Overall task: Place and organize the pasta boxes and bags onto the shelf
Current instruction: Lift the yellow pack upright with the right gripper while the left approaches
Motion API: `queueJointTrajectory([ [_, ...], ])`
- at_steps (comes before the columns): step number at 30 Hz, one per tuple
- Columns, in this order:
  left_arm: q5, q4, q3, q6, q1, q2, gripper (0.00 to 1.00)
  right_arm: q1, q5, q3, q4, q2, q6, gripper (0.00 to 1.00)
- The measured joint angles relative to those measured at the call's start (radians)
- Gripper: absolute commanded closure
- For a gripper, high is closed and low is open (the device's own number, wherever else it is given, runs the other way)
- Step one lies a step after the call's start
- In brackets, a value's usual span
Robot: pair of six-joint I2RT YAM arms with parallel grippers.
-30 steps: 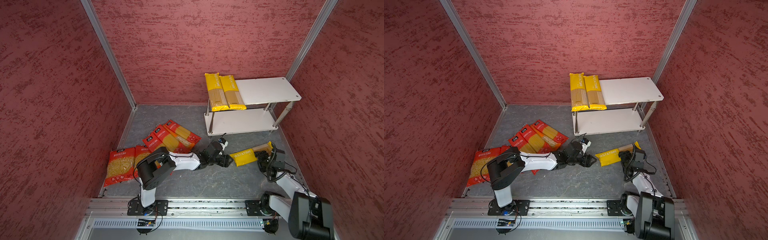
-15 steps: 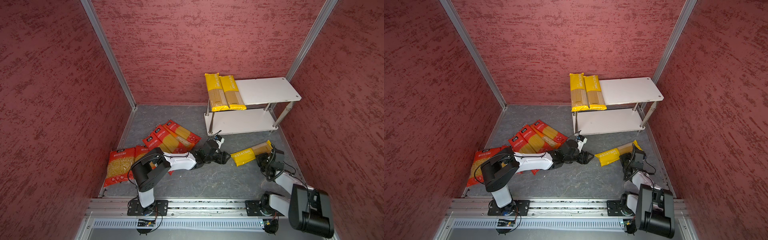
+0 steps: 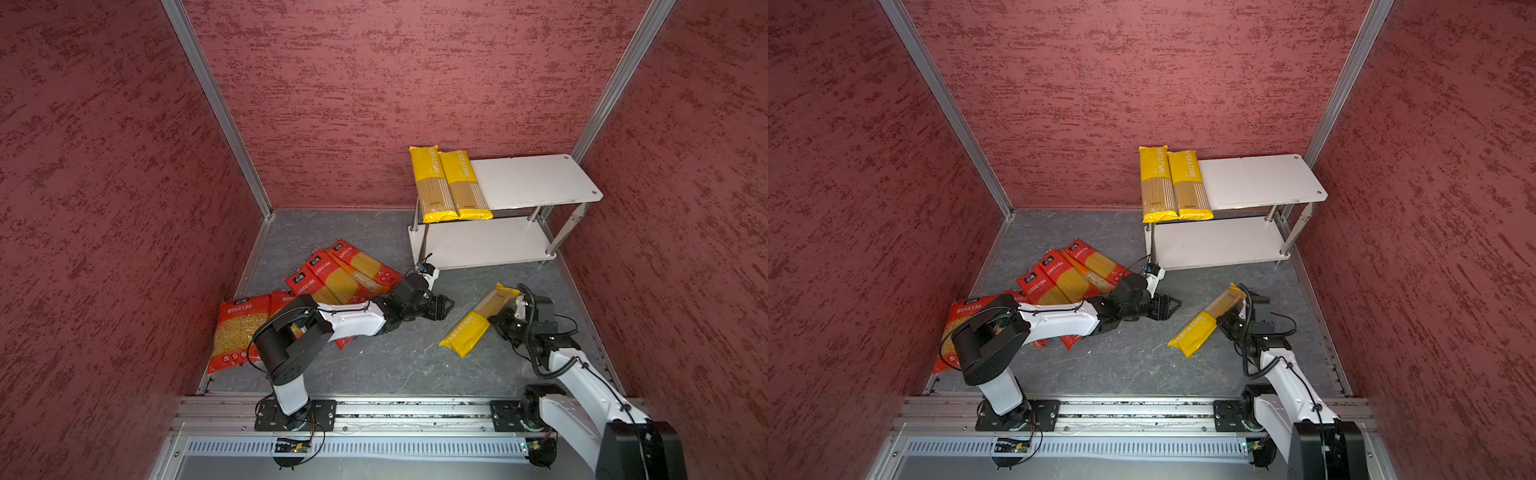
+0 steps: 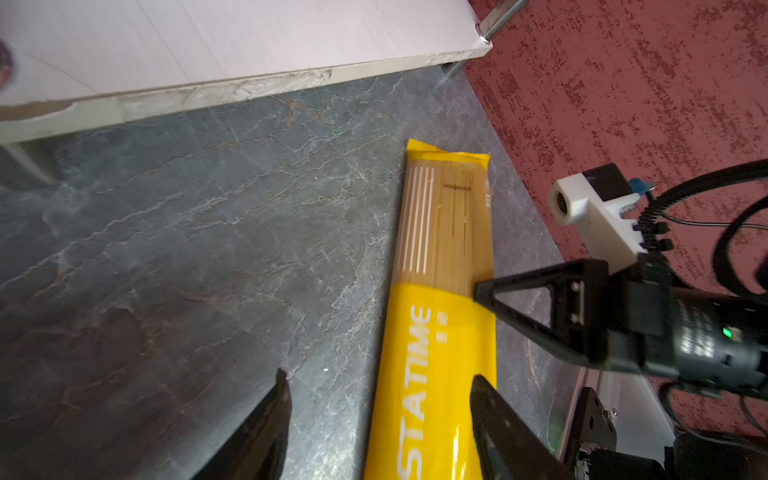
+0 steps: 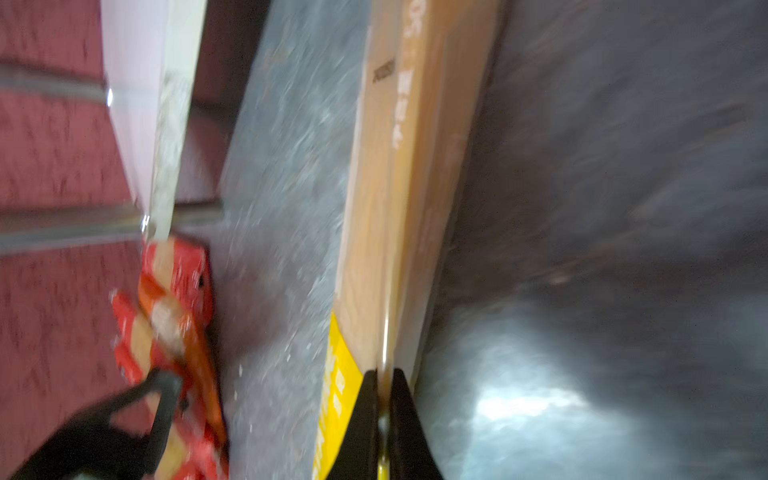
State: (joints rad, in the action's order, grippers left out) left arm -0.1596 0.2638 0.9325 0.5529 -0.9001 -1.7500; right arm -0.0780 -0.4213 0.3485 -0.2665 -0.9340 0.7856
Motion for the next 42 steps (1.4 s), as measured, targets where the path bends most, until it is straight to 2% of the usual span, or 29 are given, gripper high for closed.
queueJointTrajectory([
  [3, -0.002, -0.001, -0.021, 0.01, 0.01, 0.0, 0.33, -0.058, -0.068, 0.034, -0.05, -0.04, -0.051, 1.0],
  [4, -0.004, -0.001, -0.027, 0.016, 0.01, 0.0, 0.34, -0.063, -0.071, 0.048, -0.083, -0.055, -0.073, 0.97],
  [9, -0.023, -0.002, -0.034, 0.027, 0.003, -0.014, 0.37, -0.061, -0.023, 0.118, -0.156, -0.111, -0.114, 0.65],
  [13, -0.041, -0.005, -0.028, 0.037, -0.019, -0.04, 0.42, -0.056, -0.02, 0.114, -0.117, -0.124, -0.091, 0.51],
  [22, -0.086, -0.012, -0.006, 0.055, -0.066, -0.116, 0.52, 0.006, -0.001, 0.014, -0.051, -0.105, -0.052, 0.42],
  [27, -0.101, -0.003, 0.025, 0.074, -0.087, -0.163, 0.62, 0.032, -0.025, -0.04, 0.061, -0.119, -0.03, 0.42],
  [34, -0.121, 0.006, 0.06, 0.092, -0.1, -0.219, 0.75, 0.036, -0.099, -0.107, 0.34, -0.208, 0.014, 0.53],
  [39, -0.132, 0.02, 0.083, 0.095, -0.097, -0.236, 0.8, 0.026, -0.11, -0.163, 0.513, -0.255, 0.051, 0.67],
  [42, -0.138, 0.021, 0.083, 0.094, -0.095, -0.236, 0.8, 0.024, -0.105, -0.197, 0.554, -0.229, 0.063, 0.84],
])
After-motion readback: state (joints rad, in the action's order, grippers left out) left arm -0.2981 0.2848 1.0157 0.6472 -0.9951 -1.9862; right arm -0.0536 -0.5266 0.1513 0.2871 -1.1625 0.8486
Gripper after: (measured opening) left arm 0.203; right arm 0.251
